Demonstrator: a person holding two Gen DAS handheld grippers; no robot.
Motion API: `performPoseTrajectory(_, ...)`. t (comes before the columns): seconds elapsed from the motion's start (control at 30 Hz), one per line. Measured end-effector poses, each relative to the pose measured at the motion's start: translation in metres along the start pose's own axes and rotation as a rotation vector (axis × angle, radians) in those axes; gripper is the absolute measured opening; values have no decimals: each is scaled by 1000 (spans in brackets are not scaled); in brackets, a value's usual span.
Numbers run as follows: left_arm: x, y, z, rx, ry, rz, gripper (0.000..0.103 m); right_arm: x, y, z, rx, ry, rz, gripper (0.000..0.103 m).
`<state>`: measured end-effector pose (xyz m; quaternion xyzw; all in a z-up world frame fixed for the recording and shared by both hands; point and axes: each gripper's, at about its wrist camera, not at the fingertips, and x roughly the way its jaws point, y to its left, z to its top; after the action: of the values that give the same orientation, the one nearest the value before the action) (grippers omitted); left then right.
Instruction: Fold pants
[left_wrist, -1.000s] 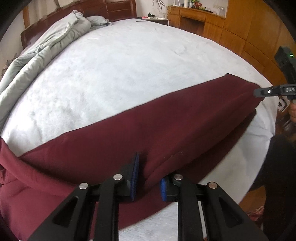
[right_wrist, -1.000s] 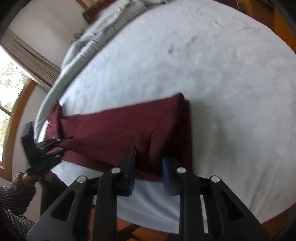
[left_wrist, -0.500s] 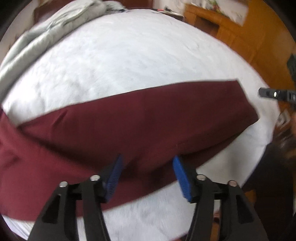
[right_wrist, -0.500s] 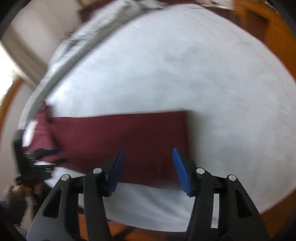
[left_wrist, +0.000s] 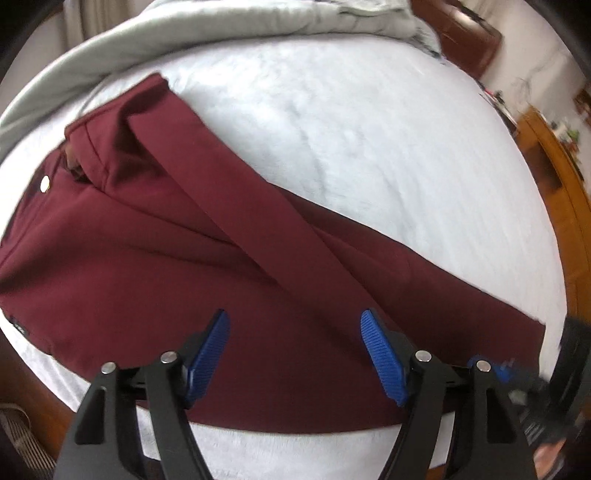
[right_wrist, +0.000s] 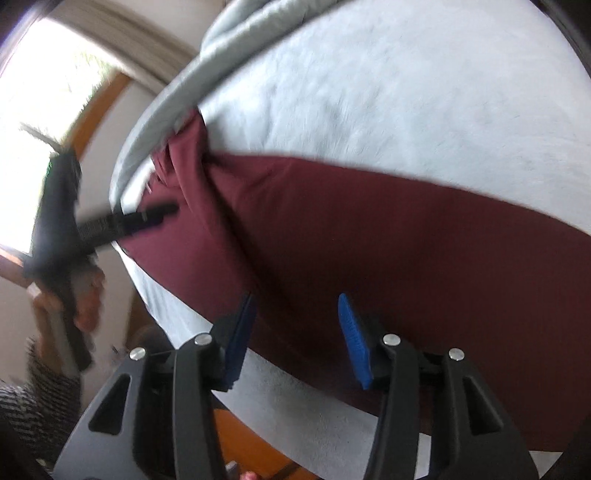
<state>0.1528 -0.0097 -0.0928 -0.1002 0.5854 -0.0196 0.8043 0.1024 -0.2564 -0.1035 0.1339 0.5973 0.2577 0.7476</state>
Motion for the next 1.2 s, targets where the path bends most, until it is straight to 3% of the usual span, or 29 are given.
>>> performPoseTrajectory(0.07, 11, -1, 9, -27, 24, 26, 74, 24, 11, -5, -18, 75, -23, 48)
performPoseTrajectory(0.17, 19, 0, 23, -40, 26, 63, 74, 29, 19, -14, -72, 60, -83, 48)
performPoseTrajectory(0.3, 33, 9, 45, -60, 83, 117, 75, 25, 16, -18, -63, 60, -73, 50)
performPoseTrajectory(0.43, 40, 15, 55, -100, 140, 105, 75, 22, 9, -19, -45, 51, -48, 51)
performPoseTrajectory(0.53, 44, 17, 55, -138, 175, 62, 55, 20, 5, -20, -32, 49, -32, 51)
performPoseTrajectory(0.6, 45, 17, 53, -149, 192, 32, 35, 13, -4, -22, -20, 50, -14, 52)
performPoseTrajectory(0.73, 42, 15, 51, -149, 188, 24, 20, 9, -7, -23, -13, 45, -1, 52)
performPoseTrajectory(0.87, 25, 16, 37, -146, 140, 27, 14, 7, -10, -23, 1, 47, 15, 52)
performPoseTrajectory(1.07, -4, 37, -16, -173, 89, 32, 12, -1, -6, -27, -15, 64, 6, 52)
performPoseTrajectory(1.2, 5, 50, -56, -160, 77, 73, 12, -1, -4, -35, -37, 95, 2, 53)
